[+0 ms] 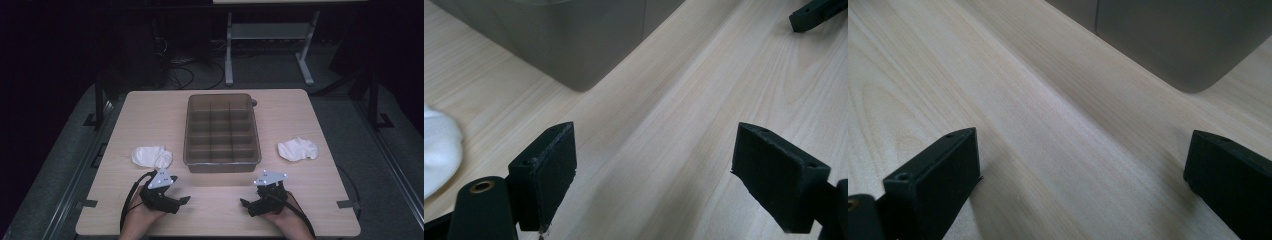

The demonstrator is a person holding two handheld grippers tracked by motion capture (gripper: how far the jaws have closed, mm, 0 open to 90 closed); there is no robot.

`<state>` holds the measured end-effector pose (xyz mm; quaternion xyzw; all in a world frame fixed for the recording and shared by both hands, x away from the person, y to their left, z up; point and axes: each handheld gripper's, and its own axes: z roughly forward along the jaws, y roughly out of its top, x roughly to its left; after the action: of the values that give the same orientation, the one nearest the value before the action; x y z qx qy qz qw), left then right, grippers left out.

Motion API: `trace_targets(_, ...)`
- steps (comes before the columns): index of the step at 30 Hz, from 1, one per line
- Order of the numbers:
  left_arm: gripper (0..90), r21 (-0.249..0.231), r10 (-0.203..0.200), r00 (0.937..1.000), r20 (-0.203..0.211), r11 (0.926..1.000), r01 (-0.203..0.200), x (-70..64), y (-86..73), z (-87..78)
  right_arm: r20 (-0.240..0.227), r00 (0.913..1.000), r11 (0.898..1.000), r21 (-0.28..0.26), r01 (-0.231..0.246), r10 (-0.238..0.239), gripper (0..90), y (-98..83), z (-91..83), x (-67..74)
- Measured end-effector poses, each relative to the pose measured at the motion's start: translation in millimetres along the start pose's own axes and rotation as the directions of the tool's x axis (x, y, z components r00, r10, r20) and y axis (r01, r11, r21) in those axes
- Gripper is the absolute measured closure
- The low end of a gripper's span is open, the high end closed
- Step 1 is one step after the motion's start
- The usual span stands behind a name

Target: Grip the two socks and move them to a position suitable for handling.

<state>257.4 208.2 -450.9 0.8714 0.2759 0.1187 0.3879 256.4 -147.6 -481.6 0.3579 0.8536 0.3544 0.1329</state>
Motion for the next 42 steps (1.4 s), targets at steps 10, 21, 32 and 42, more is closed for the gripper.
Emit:
trace_targets(10, 22.7, -0.014, -0.016, 0.9998, -0.015, 0.9998, 0.015, 9.1, -1.1, -11.5, 0.000, 1.0000, 1.000, 0.000, -0.001, 0.001, 1.1, 0.4, 0.4, -0.4)
trace_targets(21, 29.6, -0.026, -0.033, 0.9987, -0.040, 0.9992, 0.032, 25.0, -2.1, -23.3, -0.002, 1.0000, 1.000, -0.001, 0.000, 0.000, 1.1, 0.6, 0.6, -0.7)
trace_targets(32, 53.1, -0.010, -0.064, 0.9954, -0.072, 0.9980, 0.063, 47.7, -7.4, -30.8, -0.001, 1.0000, 1.000, -0.001, 0.000, 0.000, 1.1, 0.6, 0.6, -0.7)
trace_targets(42, 88.9, 0.032, -0.110, 0.9890, -0.099, 0.9930, 0.114, 74.8, -10.4, -30.9, -0.002, 1.0000, 1.000, -0.002, -0.002, 0.002, 1.1, 0.8, 0.9, -0.7)
